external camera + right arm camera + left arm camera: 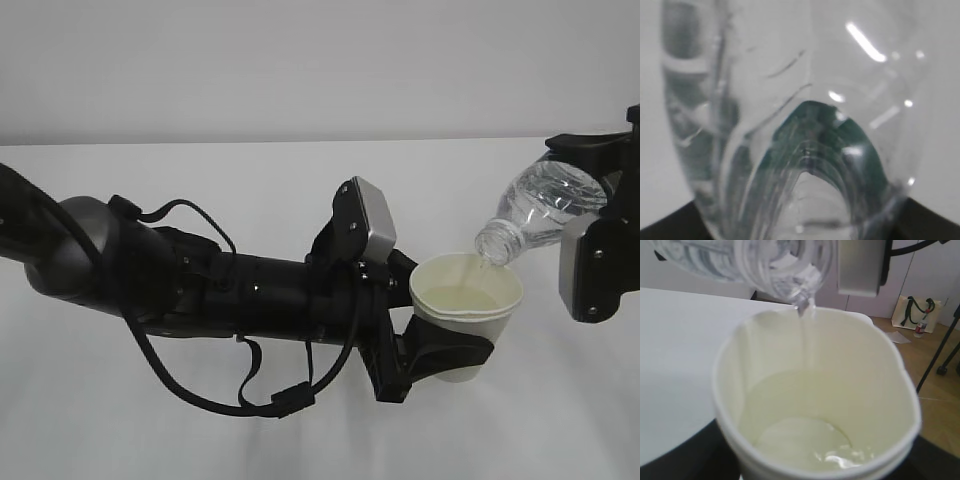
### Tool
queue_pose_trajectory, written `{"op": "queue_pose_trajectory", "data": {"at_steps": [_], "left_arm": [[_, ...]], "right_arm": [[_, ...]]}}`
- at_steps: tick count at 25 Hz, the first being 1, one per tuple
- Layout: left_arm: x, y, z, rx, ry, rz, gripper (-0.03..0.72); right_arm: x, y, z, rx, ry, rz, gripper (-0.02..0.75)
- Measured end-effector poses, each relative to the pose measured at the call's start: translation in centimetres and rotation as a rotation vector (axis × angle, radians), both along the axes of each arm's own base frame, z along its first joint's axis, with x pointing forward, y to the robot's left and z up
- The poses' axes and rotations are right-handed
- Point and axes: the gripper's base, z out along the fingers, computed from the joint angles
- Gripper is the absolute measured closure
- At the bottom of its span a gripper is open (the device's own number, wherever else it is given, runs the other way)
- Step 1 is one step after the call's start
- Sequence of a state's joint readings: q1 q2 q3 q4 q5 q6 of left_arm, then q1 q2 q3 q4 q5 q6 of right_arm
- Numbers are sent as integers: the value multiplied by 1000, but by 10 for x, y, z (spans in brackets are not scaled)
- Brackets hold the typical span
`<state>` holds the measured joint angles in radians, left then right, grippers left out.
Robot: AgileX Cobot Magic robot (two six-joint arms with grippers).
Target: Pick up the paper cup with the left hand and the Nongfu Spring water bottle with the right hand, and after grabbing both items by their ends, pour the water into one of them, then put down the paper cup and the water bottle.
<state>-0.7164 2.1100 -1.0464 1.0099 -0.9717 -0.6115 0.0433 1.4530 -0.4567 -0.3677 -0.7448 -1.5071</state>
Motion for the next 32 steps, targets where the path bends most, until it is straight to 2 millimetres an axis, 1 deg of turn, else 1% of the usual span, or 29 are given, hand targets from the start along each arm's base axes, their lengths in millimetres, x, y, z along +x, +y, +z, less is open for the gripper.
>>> {"op": "queue_pose_trajectory", "data": {"at_steps": [32], "left_arm": [[0,0,0,0,0,0,206]], "right_arm": [[0,0,0,0,-5,3,313]]}}
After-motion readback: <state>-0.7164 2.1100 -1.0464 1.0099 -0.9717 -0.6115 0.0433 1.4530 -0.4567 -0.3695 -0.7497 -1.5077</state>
